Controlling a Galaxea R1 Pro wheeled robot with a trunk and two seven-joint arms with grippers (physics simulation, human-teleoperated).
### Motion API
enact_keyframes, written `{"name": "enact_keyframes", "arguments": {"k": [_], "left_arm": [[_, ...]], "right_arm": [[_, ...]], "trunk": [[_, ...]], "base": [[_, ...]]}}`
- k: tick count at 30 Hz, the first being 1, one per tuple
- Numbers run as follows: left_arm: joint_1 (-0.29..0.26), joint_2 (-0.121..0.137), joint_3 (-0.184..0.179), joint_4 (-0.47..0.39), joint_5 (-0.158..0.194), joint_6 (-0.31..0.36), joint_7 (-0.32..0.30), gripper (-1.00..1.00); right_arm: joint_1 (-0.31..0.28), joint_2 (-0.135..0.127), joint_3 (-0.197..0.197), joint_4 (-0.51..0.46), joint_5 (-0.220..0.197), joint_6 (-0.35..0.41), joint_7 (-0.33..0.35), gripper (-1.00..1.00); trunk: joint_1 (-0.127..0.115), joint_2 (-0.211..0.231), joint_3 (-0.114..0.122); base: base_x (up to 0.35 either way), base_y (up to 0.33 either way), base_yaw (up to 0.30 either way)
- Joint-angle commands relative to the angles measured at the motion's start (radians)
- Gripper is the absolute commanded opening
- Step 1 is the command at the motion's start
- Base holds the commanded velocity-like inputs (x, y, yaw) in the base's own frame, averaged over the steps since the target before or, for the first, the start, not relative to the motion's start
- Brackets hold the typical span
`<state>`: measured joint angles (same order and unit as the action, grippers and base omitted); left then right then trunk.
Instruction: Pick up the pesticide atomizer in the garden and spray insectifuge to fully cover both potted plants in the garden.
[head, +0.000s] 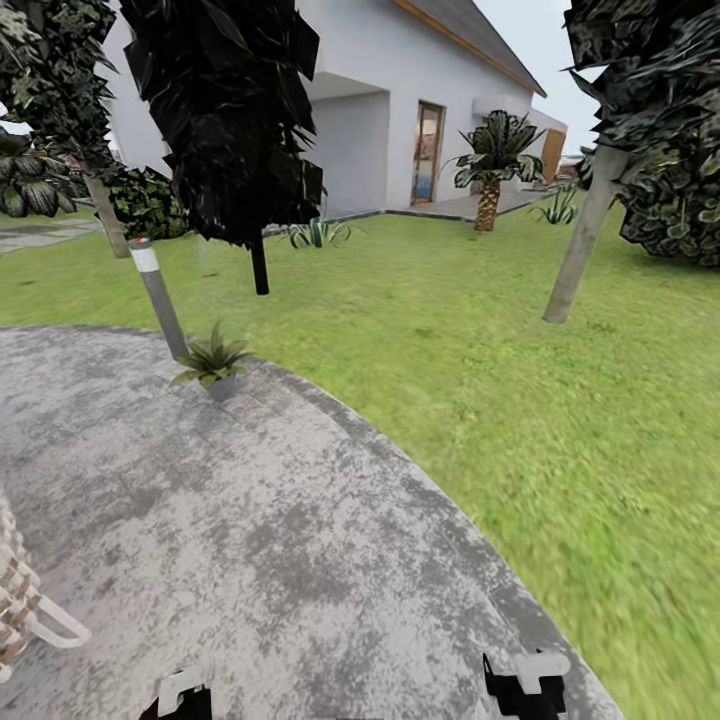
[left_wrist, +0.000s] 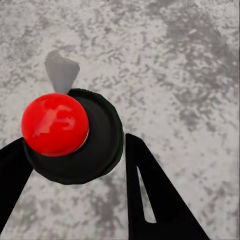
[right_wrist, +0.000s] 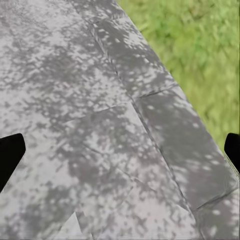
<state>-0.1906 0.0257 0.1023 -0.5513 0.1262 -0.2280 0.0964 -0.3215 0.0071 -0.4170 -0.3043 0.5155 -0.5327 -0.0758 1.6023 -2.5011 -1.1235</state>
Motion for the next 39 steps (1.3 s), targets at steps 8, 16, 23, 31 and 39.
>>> {"name": "enact_keyframes", "arguments": {"k": [8,16,23,31,39], "left_arm": [[0.0,0.0,-0.003,0.001,0.009,-0.004,0.0,-1.0],[0.0,0.0,-0.002,0.001,0.009,-0.004,0.001,-1.0],[-0.001,0.0,-0.003,0.001,0.009,-0.004,0.001,-1.0],[0.0,0.0,-0.003,0.001,0.009,-0.004,0.001,-1.0],[-0.001,0.0,-0.003,0.001,0.009,-0.004,0.0,-1.0]], "right_arm": [[-0.001,-0.001,-0.005,0.0,0.012,-0.003,-0.004,1.0],[-0.001,0.0,-0.005,-0.001,0.012,-0.003,-0.005,1.0],[-0.001,0.001,-0.005,0.0,0.012,-0.003,-0.004,1.0],[-0.001,0.001,-0.005,0.001,0.012,-0.003,-0.004,1.0],[-0.001,0.001,-0.005,0.001,0.013,-0.003,-0.004,1.0]], "trunk": [[0.0,0.0,-0.001],[0.0,0.0,-0.001],[0.0,0.0,-0.001],[0.0,0.0,-0.001],[0.0,0.0,-0.001]], "base": [[0.333,0.0,0.002],[0.333,0.066,0.043],[0.333,0.101,0.262],[0.333,0.101,0.276],[0.334,0.03,0.164]]}}
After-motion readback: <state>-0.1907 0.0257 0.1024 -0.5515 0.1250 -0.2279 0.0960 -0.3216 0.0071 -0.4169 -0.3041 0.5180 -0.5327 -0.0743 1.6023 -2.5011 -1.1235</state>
